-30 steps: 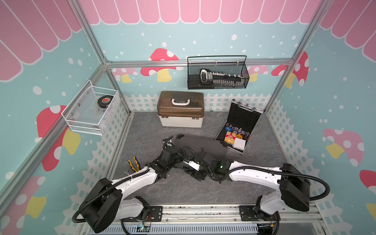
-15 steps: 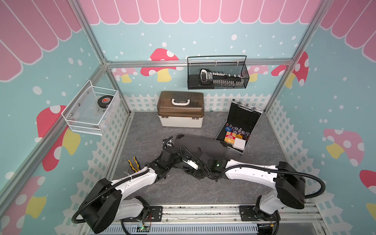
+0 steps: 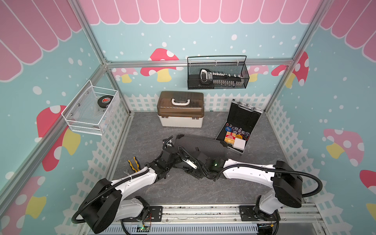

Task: Close the poker set cases
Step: Fasten the fastener on the poker set case.

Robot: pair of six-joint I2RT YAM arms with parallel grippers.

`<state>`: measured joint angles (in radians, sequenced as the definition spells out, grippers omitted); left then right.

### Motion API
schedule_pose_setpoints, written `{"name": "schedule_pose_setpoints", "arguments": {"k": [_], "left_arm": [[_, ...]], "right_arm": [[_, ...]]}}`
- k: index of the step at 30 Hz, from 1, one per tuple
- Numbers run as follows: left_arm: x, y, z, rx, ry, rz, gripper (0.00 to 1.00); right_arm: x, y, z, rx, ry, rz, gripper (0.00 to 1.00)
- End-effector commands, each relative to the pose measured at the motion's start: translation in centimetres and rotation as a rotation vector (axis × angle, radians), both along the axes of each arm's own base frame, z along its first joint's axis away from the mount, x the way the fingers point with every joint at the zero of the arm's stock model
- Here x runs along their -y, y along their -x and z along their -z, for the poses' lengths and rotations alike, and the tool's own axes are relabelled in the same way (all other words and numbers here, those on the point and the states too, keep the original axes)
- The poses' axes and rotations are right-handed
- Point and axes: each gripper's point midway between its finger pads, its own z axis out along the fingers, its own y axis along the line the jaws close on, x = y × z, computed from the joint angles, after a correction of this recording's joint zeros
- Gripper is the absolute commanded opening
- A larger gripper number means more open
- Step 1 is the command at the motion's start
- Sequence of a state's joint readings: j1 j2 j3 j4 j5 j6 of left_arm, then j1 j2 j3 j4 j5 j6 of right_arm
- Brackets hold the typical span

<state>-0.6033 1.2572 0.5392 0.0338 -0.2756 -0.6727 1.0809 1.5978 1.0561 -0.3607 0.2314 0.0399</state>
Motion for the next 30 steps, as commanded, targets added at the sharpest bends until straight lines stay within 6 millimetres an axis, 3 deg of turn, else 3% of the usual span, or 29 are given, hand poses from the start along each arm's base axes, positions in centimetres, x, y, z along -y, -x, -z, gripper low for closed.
{"name": "schedule_pose_setpoints", "arguments": {"k": [1,11,21,30], "left_arm": [[-0.5,0.7,0.8,-0.026,-0.023,0.002,0.99],[-0.3,0.7,0.7,-0.022,-0.018,0.014,0.99],[-0.3,0.8,0.4,-0.013,-0.006,0.012,0.99],[-0.5,0.8,0.1,-0.007,-0.007,0.007,0.99]], "right_arm": [[7.3,5.1,7.5,-0.266,0.337,0.053,0.79],[9.6,4.5,6.0,-0.177,0.432,0.153,0.8],[8.8,3.5,6.3,-0.135,0.419,0.158,0.79],[9.1,3.7,6.7,-0.142,0.421,0.161,0.61]]}}
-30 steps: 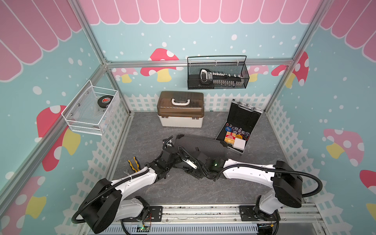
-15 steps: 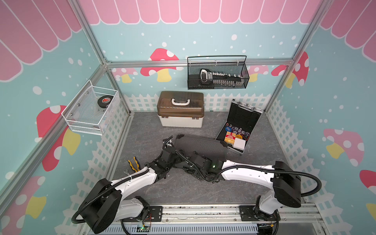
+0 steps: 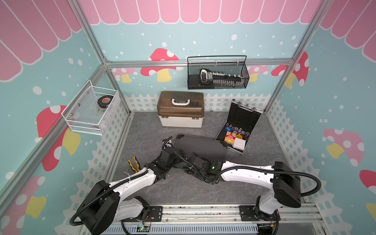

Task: Close the poker set cases
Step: Fasten the fastener on the poker set case.

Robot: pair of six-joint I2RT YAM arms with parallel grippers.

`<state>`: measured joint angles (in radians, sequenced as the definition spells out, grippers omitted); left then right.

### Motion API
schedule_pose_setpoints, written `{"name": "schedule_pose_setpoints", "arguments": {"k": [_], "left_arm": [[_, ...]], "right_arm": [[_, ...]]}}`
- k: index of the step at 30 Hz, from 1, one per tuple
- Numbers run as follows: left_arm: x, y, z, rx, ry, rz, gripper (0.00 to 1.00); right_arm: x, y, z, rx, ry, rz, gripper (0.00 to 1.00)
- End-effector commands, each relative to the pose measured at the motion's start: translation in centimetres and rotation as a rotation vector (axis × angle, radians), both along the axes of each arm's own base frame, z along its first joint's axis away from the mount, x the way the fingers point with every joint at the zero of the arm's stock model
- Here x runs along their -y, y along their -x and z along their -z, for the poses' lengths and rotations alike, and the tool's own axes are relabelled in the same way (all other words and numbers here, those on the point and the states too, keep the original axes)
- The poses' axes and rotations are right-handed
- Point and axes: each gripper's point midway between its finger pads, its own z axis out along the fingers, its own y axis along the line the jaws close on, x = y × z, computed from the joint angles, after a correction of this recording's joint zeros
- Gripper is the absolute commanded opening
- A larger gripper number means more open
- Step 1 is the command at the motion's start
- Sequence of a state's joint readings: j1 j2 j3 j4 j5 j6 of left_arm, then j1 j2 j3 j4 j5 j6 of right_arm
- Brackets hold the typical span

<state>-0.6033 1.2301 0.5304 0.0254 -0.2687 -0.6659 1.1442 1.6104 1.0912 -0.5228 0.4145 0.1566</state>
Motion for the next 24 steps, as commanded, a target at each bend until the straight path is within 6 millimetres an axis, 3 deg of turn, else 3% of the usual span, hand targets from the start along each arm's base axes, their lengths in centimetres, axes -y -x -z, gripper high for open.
{"name": "schedule_pose_setpoints", "arguments": {"k": [1,7,12,19,24], "left_arm": [[-0.5,0.6,0.6,-0.018,-0.013,-0.001,0.99],[-0.4,0.6,0.8,-0.024,-0.014,-0.001,0.99],[-0.4,0.6,0.8,-0.028,-0.017,0.0,0.99],[-0.6,0.6,0.8,-0.026,-0.023,-0.006,0.99],[-0.6,0.7,0.7,-0.029,-0.028,-0.003,0.99]], "right_arm": [[6.7,3.1,6.6,-0.203,0.269,0.06,0.58],[7.0,3.4,7.4,-0.23,0.26,0.07,0.42],[6.9,3.1,7.5,-0.24,0.249,0.079,0.35],[6.7,2.5,7.1,-0.239,0.213,0.131,0.34],[6.1,0.7,4.3,-0.182,0.116,0.2,0.4]]}}
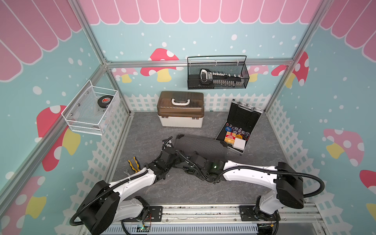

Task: Close the poker set cases
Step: Fasten the fastener on the poker set case.

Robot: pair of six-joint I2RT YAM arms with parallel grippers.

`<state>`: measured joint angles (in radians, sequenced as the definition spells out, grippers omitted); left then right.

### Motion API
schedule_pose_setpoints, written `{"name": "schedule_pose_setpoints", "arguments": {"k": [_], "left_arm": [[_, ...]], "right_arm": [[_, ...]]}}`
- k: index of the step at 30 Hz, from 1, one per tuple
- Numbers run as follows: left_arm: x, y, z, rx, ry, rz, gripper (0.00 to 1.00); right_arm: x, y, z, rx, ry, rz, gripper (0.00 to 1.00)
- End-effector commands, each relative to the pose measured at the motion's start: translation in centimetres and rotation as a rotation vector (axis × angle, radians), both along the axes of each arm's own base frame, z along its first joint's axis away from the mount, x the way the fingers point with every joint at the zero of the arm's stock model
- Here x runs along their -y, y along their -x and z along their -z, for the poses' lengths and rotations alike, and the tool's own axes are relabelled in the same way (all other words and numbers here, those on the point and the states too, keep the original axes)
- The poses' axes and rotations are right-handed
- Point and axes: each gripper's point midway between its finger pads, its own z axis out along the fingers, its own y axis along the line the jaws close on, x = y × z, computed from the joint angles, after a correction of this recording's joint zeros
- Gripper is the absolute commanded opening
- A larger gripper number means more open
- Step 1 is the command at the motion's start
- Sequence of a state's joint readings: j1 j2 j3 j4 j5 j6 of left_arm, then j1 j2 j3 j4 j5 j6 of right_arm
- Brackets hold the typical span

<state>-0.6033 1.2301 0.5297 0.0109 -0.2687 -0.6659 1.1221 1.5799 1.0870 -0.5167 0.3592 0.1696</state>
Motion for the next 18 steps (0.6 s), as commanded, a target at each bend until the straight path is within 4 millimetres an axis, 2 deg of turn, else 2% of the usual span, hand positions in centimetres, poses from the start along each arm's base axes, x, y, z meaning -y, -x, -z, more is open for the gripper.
{"name": "schedule_pose_setpoints", "arguments": {"k": [1,3,7,8,10,18], "left_arm": [[-0.5,0.5,0.4,-0.018,-0.02,-0.004,0.99],[-0.6,0.5,0.4,-0.019,-0.026,-0.006,0.99],[-0.7,0.5,0.4,-0.025,-0.041,-0.005,0.99],[-0.7,0.4,0.3,-0.025,-0.045,-0.007,0.99],[-0.8,0.4,0.2,-0.028,-0.054,-0.006,0.99],[-0.6,-0.2,-0.6,-0.031,-0.086,-0.006,0.99]], "right_arm": [[5.9,0.5,4.3,-0.146,0.147,0.187,0.41],[5.7,-0.2,2.6,-0.121,0.085,0.206,0.45],[6.3,-1.8,0.0,-0.08,-0.015,0.29,0.64],[6.9,-2.3,-0.3,-0.075,-0.031,0.324,0.7],[8.2,-3.1,-0.7,-0.077,-0.065,0.392,0.74],[11.2,-5.0,-2.0,-0.084,-0.21,0.527,0.85]]}}
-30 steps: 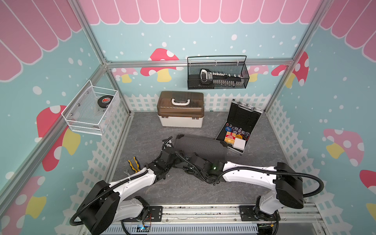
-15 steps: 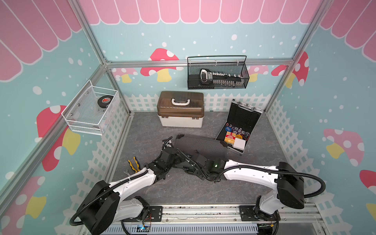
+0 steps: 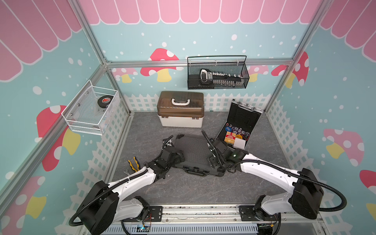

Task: Close the poker set cases
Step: Fasten the fastener on the poker set case.

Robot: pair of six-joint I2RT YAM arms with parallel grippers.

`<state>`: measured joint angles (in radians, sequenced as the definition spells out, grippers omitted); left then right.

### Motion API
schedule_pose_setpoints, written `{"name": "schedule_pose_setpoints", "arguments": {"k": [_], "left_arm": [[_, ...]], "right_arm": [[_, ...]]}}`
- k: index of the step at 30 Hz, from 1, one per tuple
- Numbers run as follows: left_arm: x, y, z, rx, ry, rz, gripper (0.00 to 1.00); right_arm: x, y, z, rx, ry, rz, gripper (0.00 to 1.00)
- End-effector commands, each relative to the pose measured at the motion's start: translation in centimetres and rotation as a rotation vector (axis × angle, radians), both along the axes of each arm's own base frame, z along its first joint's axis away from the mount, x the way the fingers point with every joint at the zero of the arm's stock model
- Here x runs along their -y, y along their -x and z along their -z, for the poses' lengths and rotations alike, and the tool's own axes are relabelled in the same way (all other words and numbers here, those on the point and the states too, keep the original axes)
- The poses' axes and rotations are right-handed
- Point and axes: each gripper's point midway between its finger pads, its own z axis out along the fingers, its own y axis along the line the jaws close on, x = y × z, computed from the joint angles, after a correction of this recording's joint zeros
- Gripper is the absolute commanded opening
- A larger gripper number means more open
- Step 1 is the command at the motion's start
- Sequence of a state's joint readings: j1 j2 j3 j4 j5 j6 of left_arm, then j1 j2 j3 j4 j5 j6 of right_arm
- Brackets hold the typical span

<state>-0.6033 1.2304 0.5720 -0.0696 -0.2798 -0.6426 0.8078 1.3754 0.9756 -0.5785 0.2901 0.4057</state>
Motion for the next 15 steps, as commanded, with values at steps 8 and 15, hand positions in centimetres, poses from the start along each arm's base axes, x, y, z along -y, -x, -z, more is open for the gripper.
{"name": "schedule_pose_setpoints", "arguments": {"k": [8,15], "left_arm": [[0.0,-1.1,-0.9,-0.014,-0.062,-0.007,0.99],[0.4,-1.7,-1.4,-0.014,-0.064,-0.006,0.98]], "right_arm": [[3.6,-1.8,-0.2,-0.019,-0.062,0.176,0.95],[4.5,-1.9,0.3,-0.061,-0.12,0.193,0.96]]}}
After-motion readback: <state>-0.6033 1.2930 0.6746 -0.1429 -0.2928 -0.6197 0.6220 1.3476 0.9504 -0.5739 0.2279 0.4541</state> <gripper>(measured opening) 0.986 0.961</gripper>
